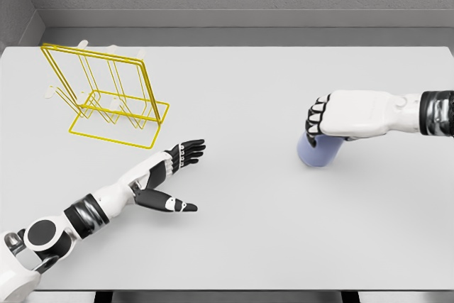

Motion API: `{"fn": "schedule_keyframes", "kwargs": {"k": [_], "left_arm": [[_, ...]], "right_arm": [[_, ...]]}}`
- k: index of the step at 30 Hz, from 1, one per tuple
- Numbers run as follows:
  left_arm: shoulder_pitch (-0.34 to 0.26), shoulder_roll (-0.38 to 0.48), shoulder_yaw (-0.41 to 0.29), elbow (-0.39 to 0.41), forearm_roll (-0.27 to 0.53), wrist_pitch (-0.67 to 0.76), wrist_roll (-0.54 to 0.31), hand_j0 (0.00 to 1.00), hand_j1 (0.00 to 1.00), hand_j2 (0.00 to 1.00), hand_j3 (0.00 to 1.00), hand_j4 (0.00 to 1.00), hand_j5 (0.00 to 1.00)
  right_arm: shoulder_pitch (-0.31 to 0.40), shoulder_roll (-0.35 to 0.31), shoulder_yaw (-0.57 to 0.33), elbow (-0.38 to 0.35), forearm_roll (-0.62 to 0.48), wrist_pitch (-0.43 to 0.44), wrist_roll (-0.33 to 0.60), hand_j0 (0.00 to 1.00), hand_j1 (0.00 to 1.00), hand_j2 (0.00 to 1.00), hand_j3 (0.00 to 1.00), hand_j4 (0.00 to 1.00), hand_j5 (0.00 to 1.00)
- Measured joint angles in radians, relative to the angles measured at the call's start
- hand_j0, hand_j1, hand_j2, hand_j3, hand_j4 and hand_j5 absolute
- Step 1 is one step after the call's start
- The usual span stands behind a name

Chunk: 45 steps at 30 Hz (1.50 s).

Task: Place the cup on the cup holder with both arms

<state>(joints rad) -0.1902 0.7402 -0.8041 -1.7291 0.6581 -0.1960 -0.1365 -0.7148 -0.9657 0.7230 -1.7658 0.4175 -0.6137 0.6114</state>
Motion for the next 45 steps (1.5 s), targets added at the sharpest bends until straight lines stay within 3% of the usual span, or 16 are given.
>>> {"fn": "schedule_keyframes", "kwargs": {"k": [39, 41, 43, 45], "left_arm": [[-0.006, -0.004, 0.009, 0.032, -0.001, -0.003, 0.000, 1.00, 1.00, 1.00, 1.00, 1.00, 1.00], [-0.006, -0.004, 0.009, 0.032, -0.001, -0.003, 0.000, 1.00, 1.00, 1.00, 1.00, 1.00, 1.00], [-0.006, -0.004, 0.009, 0.032, -0.001, -0.003, 0.000, 1.00, 1.00, 1.00, 1.00, 1.00, 1.00], [-0.006, -0.004, 0.009, 0.032, -0.001, -0.003, 0.000, 1.00, 1.00, 1.00, 1.00, 1.00, 1.00]], "right_arm": [[-0.029, 0.317, 0.078, -0.001, 0.045, 0.000, 0.000, 0.52, 0.52, 0.52, 0.52, 0.52, 0.52], [-0.029, 0.322, 0.079, -0.001, 0.047, 0.000, 0.000, 0.60, 0.60, 0.60, 0.60, 0.60, 0.60], [-0.029, 0.325, 0.082, -0.001, 0.048, 0.000, 0.000, 0.94, 0.94, 0.94, 0.94, 0.94, 0.94], [-0.029, 0.327, 0.083, -0.001, 0.051, 0.000, 0.000, 0.97, 0.97, 0.97, 0.97, 0.97, 0.97]]}}
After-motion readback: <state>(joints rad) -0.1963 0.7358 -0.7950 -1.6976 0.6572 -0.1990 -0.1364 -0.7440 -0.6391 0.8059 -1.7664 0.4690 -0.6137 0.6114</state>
